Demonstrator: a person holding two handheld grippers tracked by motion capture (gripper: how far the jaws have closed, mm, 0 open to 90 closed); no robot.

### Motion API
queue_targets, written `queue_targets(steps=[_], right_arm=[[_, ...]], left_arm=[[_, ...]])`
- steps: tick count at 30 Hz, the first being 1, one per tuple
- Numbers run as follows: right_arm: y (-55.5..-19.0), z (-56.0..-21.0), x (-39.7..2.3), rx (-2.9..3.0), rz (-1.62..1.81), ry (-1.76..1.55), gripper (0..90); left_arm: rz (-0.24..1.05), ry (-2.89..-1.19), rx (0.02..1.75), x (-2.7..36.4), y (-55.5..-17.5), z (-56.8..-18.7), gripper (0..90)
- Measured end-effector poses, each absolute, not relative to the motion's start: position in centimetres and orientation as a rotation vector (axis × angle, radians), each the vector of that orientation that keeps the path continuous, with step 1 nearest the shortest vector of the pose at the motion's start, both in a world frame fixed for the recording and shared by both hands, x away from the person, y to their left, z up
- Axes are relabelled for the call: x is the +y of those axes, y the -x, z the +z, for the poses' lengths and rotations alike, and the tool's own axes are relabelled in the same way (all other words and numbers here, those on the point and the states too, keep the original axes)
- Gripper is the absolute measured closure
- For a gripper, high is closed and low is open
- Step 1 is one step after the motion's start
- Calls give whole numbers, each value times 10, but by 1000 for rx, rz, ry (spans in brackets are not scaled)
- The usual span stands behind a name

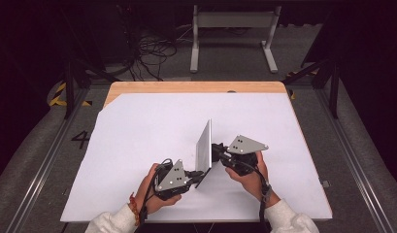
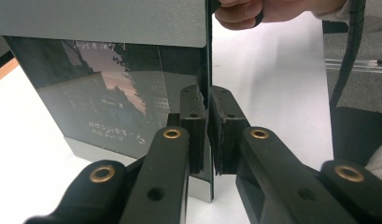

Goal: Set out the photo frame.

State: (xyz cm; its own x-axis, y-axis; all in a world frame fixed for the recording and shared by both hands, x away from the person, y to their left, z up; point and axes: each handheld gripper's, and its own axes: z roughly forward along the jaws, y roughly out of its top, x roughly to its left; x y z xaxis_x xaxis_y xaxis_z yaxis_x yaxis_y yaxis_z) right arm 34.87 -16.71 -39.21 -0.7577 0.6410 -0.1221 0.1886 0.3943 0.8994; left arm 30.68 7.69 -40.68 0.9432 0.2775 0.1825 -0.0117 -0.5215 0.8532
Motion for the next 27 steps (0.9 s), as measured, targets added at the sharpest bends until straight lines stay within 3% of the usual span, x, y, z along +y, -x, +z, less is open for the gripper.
queue_targets(steps=[27], right_arm=[[-285,-389,-185,2315,1353,-615,770]], left_arm=[[317,-2182,176,77,-307,-424,847]])
